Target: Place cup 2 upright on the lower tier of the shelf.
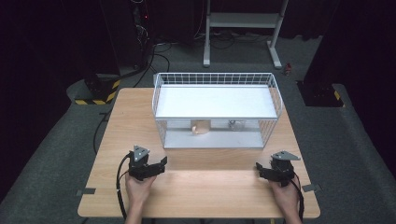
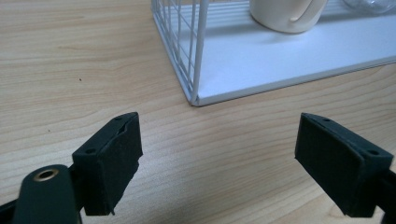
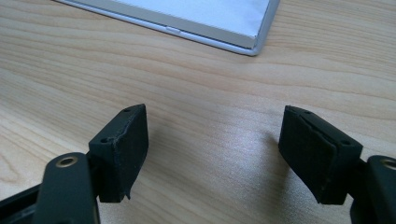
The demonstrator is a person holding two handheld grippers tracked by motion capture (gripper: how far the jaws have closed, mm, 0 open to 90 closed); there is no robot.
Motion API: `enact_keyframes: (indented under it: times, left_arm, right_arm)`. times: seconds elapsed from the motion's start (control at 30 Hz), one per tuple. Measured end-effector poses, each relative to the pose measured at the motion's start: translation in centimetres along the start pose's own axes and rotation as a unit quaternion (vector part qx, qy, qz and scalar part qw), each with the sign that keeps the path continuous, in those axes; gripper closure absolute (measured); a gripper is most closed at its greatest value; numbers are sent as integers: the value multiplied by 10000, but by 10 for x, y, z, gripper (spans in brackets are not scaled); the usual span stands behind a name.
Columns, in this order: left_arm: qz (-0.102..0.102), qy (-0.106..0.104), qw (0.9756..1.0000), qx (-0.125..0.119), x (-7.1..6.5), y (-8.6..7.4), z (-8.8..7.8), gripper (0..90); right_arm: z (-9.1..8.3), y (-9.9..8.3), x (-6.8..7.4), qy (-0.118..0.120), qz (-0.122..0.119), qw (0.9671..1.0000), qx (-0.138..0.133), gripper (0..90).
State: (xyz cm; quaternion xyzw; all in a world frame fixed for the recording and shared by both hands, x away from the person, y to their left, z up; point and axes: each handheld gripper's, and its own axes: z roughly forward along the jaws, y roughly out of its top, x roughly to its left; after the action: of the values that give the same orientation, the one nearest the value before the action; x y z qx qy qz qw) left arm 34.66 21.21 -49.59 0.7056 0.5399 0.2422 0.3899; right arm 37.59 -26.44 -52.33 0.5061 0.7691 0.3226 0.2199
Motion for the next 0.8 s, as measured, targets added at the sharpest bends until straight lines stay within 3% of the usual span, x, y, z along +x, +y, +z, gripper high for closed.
enact_keyframes:
  times: [0.63,0.8]
  left_arm:
    - [-5,162,9997,177,0,-8,20,156]
    - [121,267,9992,256,-1,-11,25,156]
  right_arm:
    - [0,0,0,-1,-2,10000,-1,243]
    - [0,0,0,3,3,10000,1,243]
